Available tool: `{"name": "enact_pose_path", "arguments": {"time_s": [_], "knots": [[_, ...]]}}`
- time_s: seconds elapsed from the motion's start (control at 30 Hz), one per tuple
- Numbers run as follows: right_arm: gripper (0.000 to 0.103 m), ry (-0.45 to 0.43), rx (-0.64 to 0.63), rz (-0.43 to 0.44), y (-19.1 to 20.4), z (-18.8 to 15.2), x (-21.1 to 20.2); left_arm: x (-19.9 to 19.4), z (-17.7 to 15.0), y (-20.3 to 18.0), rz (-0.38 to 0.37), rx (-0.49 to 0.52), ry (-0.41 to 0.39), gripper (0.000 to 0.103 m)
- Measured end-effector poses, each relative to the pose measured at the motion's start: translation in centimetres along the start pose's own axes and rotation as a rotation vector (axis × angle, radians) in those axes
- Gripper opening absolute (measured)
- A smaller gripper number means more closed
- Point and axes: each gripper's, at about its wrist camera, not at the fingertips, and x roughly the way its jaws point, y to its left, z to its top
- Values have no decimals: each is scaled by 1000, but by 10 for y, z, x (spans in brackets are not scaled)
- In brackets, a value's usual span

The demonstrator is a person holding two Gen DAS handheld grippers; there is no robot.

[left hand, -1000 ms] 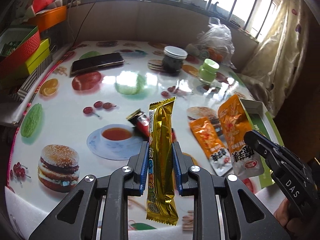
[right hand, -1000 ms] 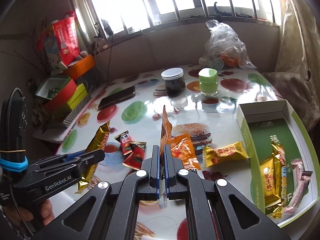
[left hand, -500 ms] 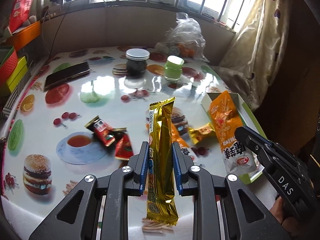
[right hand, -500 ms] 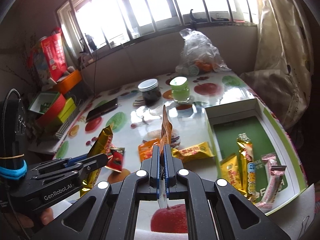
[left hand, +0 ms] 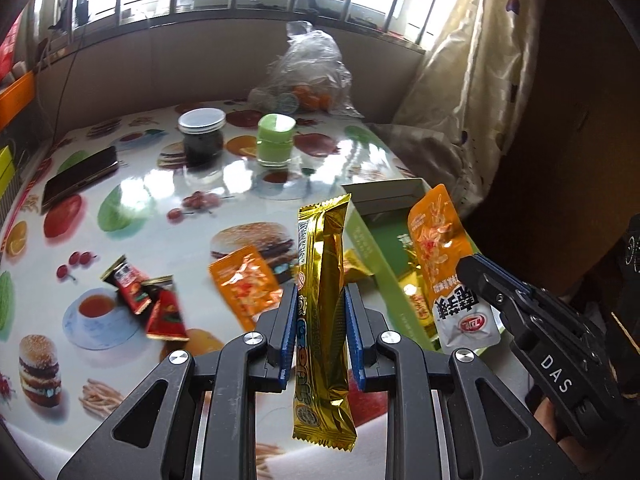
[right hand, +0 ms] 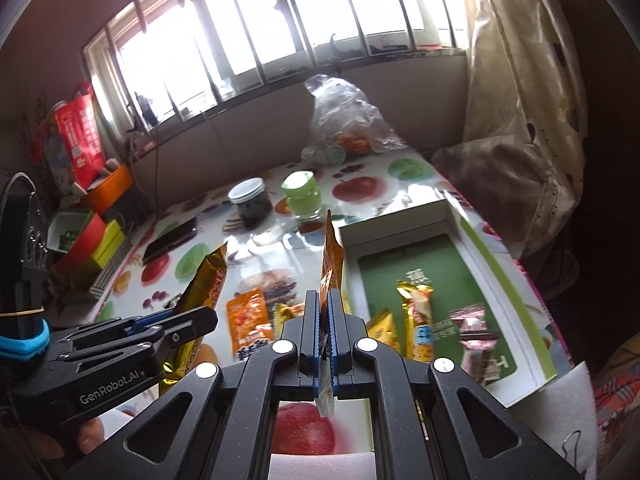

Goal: Organize snacks
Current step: 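Carry the gold bar and the orange packet over the green box with both tools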

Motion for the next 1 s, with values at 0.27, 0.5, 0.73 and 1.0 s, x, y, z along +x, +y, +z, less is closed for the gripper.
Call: {"name": "enact_pose_path", "arguments": {"time_s": [0.27,0.5,0.73,1.0], "knots": [[4,-11,31,-46,-26,1,-9,12,5,-26,-33,35,19,24],[4,-8,47,-76,-43,1,-10,23,10,-39,-56,49,32,24],[4,1,52,-116,-60,0,-10,37,14,-52,-77,55,50,24],[4,25,69,-155,-79,-5,-6,60,15,-65,-94,68,89,24]]}}
